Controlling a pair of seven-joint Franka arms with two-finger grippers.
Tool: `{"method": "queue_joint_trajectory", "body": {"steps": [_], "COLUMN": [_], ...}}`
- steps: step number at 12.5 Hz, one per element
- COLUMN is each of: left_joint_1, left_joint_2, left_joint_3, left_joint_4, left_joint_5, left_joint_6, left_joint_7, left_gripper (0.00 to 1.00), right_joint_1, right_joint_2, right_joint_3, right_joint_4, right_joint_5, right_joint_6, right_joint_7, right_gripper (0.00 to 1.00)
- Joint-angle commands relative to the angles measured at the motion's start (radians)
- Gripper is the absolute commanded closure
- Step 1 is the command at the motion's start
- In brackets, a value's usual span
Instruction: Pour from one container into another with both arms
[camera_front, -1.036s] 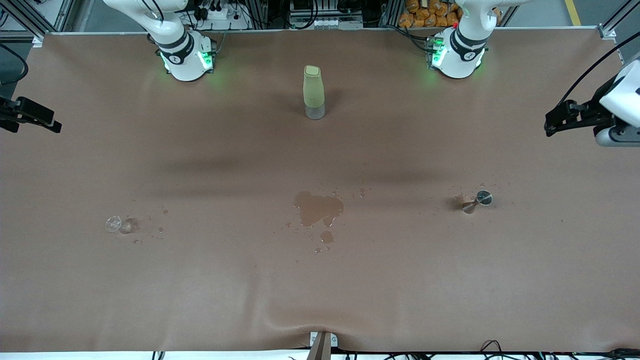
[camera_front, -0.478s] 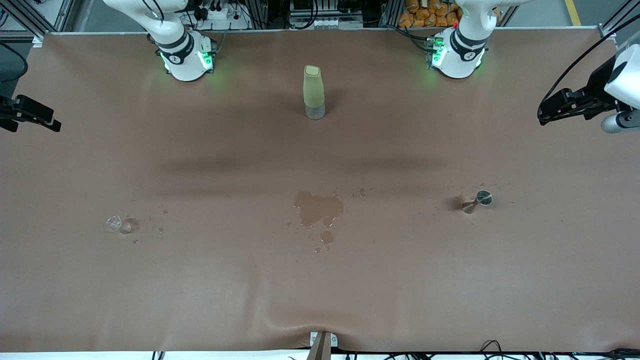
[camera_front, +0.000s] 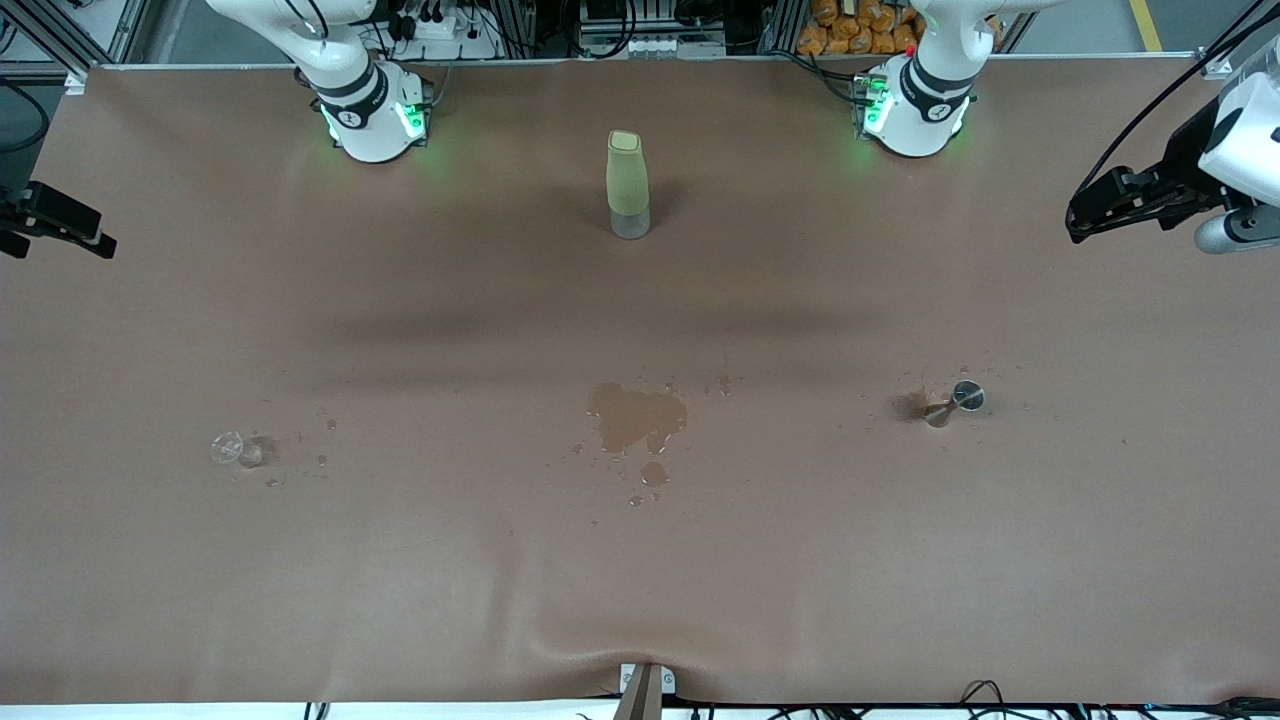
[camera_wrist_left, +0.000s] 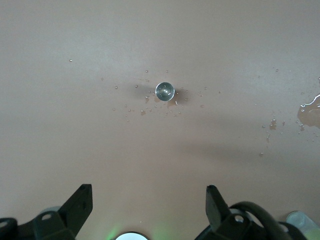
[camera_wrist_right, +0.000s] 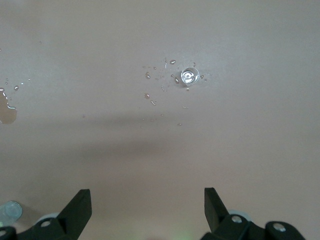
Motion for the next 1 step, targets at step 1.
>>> {"method": "queue_joint_trajectory", "body": {"steps": [1], "left_joint_1": [-0.001], "left_joint_2": [-0.020], "left_joint_3": [-0.001], "left_joint_4": [-0.014], "left_joint_5": [-0.002], "left_joint_6": [-0.003], "left_joint_7": [-0.008], "left_gripper": [0.00], "right_joint_1": [0.014], "right_joint_2": [-0.017], "right_joint_3": [-0.008], "right_joint_4": [-0.010], "right_joint_5": [-0.007], "right_joint_6": [0.003], "right_joint_7": [0.020], "right_gripper": [0.00]}}
